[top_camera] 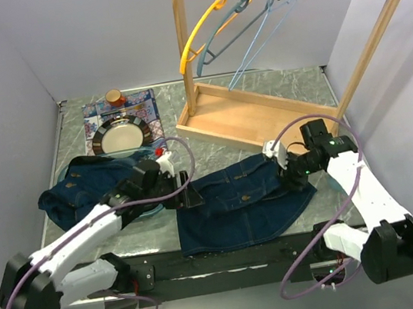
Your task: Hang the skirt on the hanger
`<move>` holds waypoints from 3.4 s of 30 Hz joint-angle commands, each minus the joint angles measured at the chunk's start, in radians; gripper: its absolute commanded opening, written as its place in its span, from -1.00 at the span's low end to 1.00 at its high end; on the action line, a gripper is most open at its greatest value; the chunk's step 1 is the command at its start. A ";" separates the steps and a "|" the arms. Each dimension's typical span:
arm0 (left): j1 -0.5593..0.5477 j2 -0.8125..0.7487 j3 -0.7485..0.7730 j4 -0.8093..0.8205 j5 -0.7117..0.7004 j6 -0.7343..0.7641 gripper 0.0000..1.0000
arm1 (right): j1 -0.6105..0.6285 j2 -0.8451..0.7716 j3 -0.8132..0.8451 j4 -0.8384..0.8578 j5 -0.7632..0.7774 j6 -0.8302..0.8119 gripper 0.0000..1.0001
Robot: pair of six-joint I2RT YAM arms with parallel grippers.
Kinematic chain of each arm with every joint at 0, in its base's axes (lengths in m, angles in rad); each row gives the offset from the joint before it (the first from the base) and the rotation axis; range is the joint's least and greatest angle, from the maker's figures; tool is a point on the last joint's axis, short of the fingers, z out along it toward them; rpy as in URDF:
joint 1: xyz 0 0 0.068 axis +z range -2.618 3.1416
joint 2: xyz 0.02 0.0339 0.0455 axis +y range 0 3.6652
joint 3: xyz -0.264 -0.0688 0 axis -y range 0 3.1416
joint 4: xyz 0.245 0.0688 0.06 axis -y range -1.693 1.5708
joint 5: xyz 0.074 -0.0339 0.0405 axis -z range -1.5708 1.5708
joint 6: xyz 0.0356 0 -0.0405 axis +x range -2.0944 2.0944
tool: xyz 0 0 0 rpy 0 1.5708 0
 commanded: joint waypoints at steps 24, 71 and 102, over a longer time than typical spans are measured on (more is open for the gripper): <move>0.001 -0.473 -0.021 0.071 -0.454 0.358 0.93 | 0.101 0.245 0.869 0.785 0.257 1.468 1.00; 0.006 -0.557 -0.055 0.137 -0.458 0.394 0.93 | 0.051 0.083 0.648 0.802 0.063 1.535 -1.00; -0.016 -0.326 0.264 0.019 0.332 1.209 0.97 | 0.287 -0.050 0.322 -0.223 -0.310 0.151 -1.00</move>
